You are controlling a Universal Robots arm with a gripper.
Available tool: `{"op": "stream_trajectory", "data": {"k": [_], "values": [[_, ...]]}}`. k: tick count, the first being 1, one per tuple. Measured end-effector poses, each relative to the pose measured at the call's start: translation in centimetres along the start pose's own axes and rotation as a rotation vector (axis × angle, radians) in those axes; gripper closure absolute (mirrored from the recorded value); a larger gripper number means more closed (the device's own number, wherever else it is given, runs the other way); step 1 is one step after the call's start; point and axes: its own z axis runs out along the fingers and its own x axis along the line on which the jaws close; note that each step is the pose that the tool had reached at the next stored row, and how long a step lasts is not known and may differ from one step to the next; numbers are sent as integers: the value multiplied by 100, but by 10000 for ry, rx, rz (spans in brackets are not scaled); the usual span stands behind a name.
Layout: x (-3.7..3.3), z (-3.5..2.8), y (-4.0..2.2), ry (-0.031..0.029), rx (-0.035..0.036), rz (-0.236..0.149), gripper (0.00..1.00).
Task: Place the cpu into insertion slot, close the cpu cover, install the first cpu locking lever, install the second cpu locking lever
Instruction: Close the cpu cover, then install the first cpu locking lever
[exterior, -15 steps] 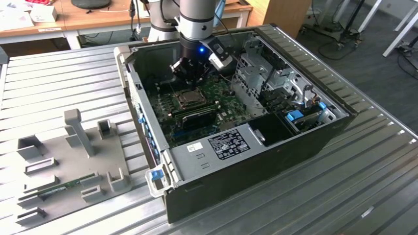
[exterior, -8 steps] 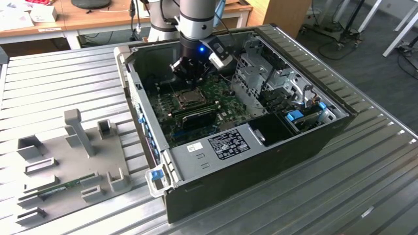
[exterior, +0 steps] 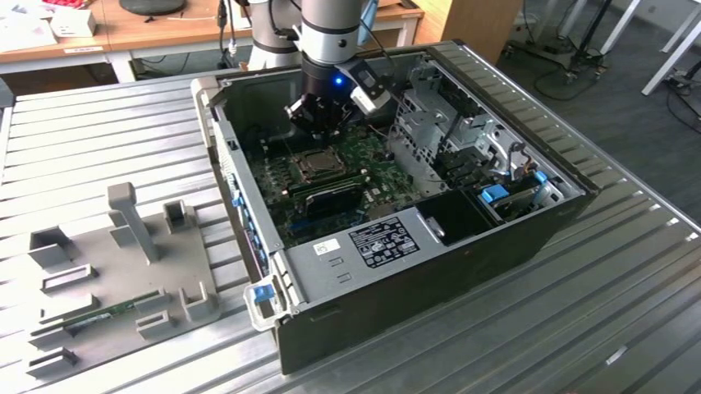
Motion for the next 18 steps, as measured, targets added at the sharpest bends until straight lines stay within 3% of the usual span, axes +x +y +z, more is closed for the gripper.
{"op": "stream_trajectory", "data": {"k": [11, 18], "values": [[-1, 26, -1, 0, 0, 0, 90], [-2, -7, 1, 0, 0, 1, 90]]}}
